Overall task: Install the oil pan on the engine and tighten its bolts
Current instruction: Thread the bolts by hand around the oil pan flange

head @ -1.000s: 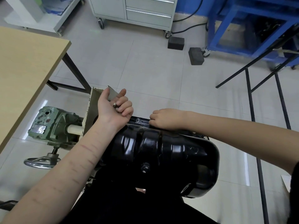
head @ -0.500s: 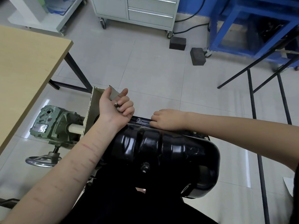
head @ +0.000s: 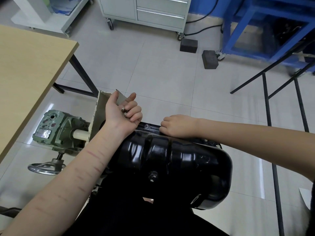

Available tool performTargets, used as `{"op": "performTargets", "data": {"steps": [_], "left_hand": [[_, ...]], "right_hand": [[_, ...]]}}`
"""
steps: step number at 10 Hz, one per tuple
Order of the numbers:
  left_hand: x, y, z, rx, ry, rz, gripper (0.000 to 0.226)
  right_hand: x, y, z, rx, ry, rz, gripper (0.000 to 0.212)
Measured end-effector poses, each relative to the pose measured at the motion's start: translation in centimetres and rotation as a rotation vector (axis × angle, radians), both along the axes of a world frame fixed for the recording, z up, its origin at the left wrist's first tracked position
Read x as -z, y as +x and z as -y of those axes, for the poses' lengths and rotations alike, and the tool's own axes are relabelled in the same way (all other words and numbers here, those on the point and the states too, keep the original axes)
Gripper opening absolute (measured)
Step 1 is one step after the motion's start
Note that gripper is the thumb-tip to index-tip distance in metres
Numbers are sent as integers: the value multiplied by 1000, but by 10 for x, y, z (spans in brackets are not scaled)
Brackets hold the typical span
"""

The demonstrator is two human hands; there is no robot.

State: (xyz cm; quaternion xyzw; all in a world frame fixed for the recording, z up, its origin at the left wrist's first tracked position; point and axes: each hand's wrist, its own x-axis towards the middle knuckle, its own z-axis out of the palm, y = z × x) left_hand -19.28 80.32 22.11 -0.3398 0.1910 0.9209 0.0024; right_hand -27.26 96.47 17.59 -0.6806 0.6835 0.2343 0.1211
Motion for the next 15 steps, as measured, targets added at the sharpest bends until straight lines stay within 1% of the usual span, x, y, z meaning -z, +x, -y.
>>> {"op": "performTargets", "data": {"steps": [1,2,3,4,5,7,10,12,14,15], "left_hand": [[0,0,-1,3,-5,5,50],[0,0,-1,10,-10,8,50],[0,0,-1,27,-15,9,50],[0,0,-1,35,-17,8,50],[0,-1,-1,41,-17,10,49],[0,-1,0,53,-18,7,48],[0,-1,0,80,-33,-7,49],[0,-1,0,92,-39,-13,49],[1,-1,0,91,-39,-16,50],[1,-1,0,88,-37,-15,49]], "right_hand": [[-3,1,-1,-73,-166,-48,20],[-8,1,-3,-95,-268,-46,8],[-6,1,-5,-57,-267,36,14],[5,-4,-5,-42,-201,20,24],[11,-8,-6,22,-108,23,35],[13,-9,-2,-35,-62,-103,28],[6,-8,5,-18,24,-92,25],[-1,-3,4,-76,12,-87,28],[-4,-2,2,-52,33,-108,32],[-4,-2,3,-32,52,-116,30]]}}
